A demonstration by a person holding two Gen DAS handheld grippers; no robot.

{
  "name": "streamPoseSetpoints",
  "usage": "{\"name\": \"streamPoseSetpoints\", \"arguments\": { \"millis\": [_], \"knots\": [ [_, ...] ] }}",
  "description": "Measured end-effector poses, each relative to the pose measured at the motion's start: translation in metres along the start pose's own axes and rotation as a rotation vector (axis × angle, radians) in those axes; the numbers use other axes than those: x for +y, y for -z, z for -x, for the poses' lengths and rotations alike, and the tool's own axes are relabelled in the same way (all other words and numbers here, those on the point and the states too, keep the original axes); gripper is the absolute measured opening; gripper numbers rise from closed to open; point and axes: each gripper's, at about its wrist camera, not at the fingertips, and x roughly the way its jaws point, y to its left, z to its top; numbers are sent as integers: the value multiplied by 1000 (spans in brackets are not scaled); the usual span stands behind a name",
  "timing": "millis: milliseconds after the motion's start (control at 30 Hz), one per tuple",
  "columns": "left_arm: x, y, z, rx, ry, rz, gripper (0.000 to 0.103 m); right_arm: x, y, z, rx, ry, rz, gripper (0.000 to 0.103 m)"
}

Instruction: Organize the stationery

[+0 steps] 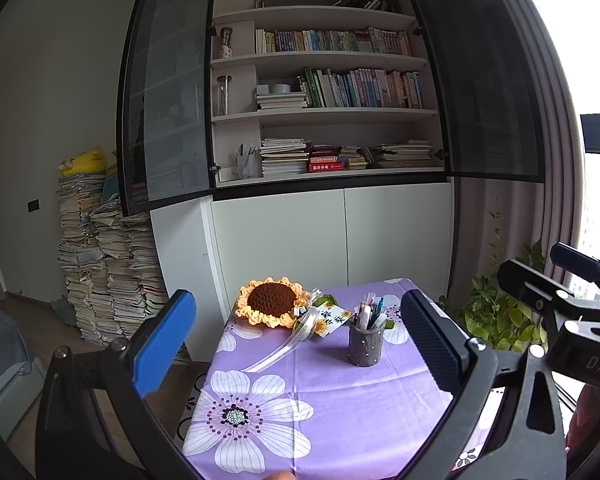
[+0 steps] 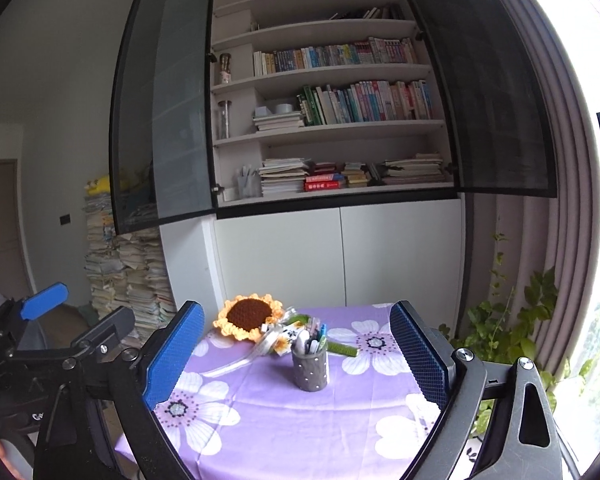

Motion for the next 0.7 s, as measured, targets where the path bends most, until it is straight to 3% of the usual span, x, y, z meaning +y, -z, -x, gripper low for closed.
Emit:
{"name": "streamPoseSetpoints", "arguments": {
  "millis": [700],
  "knots": [
    [7,2,-10,28,-6,1,102,6,9,-6,41,-27,14,94]
  ]
}}
